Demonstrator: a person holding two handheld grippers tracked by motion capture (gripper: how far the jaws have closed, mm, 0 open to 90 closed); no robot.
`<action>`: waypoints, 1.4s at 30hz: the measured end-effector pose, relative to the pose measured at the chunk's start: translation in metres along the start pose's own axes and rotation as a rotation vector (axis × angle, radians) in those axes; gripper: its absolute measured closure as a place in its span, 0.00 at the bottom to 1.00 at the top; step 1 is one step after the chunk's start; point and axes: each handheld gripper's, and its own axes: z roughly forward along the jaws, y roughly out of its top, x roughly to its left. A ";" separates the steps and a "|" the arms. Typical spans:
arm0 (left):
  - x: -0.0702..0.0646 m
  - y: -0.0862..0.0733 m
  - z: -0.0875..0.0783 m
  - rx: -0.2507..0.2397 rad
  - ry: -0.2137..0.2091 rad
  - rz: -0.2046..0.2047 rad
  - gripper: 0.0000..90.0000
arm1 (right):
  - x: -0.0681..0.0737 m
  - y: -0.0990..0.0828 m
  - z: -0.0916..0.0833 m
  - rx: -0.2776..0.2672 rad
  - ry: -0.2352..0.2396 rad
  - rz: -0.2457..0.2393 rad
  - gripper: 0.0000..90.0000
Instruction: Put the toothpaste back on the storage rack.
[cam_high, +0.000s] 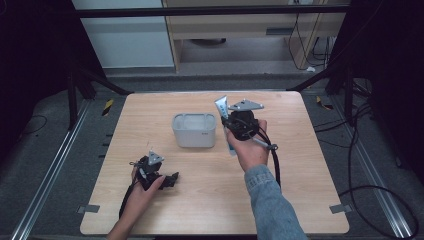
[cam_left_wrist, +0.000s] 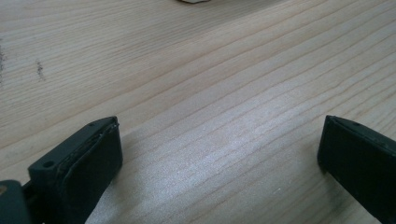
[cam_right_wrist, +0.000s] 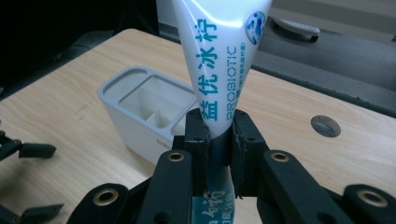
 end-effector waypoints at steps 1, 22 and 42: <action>0.000 0.000 0.000 0.000 0.000 0.000 0.00 | 0.002 0.004 0.002 -0.009 -0.007 -0.005 0.88; 0.001 0.001 0.000 0.004 -0.006 0.007 0.00 | 0.025 0.049 0.019 -0.068 -0.032 -0.024 0.88; 0.003 0.001 0.001 0.003 -0.006 0.009 0.00 | 0.042 0.069 0.032 -0.163 -0.012 0.003 0.88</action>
